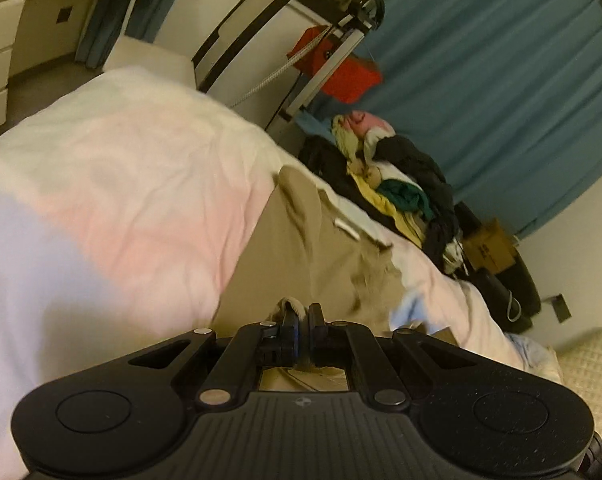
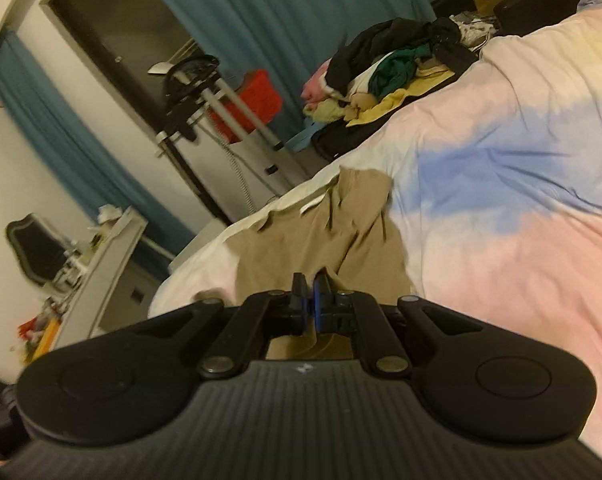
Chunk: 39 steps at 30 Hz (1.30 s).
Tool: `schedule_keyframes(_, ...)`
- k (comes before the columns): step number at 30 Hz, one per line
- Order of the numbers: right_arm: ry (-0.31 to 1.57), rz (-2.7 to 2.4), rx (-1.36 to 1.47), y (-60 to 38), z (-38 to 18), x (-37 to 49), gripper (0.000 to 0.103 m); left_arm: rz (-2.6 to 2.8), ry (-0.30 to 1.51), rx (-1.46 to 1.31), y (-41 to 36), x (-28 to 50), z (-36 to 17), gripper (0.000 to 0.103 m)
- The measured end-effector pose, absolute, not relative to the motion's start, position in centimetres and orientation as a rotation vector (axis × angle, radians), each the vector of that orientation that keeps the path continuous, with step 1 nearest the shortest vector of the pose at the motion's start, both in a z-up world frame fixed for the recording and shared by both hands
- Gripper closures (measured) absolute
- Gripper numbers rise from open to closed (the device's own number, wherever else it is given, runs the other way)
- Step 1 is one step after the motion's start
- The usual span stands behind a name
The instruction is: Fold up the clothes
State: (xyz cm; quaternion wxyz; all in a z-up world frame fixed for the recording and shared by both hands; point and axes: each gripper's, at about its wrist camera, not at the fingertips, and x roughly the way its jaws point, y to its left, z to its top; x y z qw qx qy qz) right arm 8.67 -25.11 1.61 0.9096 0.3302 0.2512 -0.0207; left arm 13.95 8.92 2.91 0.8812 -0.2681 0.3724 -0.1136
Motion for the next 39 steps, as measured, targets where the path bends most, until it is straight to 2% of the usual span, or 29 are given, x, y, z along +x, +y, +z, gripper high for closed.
schedule_keyframes(6,0.496,-0.067,0.540,-25.2,-1.9,15.0,0.096,-0.220,0.710,-0.376,5.3,19.8,-0.6,0.098)
schedule_keyframes(13,0.517,-0.100,0.424,-25.0,-7.3,20.3,0.096,-0.205,0.751,-0.227,2.4,25.2,-6.4,0.098)
schedule_keyframes(17,0.568,-0.109,0.384,-24.8,-9.6,22.0,0.096,-0.191,0.780,-0.185,1.6,26.8,-9.5,0.097)
schedule_keyframes(20,0.603,-0.110,0.361,-24.6,-10.9,22.9,0.096,-0.181,0.759,-0.152,1.1,26.6,-9.6,0.096)
schedule_keyframes(22,0.598,-0.109,0.350,-24.5,-10.4,22.6,0.096,-0.181,0.749,-0.140,0.8,26.3,-9.2,0.091)
schedule_keyframes(25,0.582,-0.105,0.332,-24.3,-9.3,22.0,0.094,-0.187,0.719,-0.132,0.6,24.9,-7.9,0.066)
schedule_keyframes(27,0.568,-0.104,0.322,-24.1,-8.1,21.3,0.092,-0.203,0.696,-0.159,0.7,23.6,-6.7,0.035)
schedule_keyframes(28,0.562,-0.105,0.316,-24.0,-7.4,20.9,0.090,-0.213,0.683,-0.175,0.7,22.9,-6.1,0.031)
schedule_keyframes(29,0.556,-0.104,0.309,-23.8,-6.7,20.4,0.080,-0.222,0.664,-0.173,0.7,22.0,-5.4,0.024)
schedule_keyframes(30,0.546,-0.094,0.306,-23.7,-6.0,19.9,0.056,-0.229,0.641,-0.160,0.6,21.1,-4.6,0.019)
schedule_keyframes(31,0.528,-0.073,0.306,-23.5,-5.2,19.1,0.041,-0.235,0.619,-0.146,0.5,20.1,-3.8,0.016)
schedule_keyframes(32,0.503,-0.060,0.312,-23.3,-4.5,18.2,0.015,-0.243,0.600,-0.133,0.4,19.2,-3.2,0.010)
schedule_keyframes(33,0.477,-0.046,0.317,-23.1,-3.7,17.3,0.011,-0.249,0.584,-0.121,0.4,18.4,-2.6,0.005)
schedule_keyframes(35,0.454,-0.042,0.314,-22.6,-2.5,15.4,0.012,-0.252,0.547,-0.094,0.5,16.5,-1.7,0.002)
schedule_keyframes(39,0.429,-0.042,0.289,-21.8,-1.5,11.2,0.012,-0.274,0.525,-0.080,1.0,13.1,-0.6,0.001)
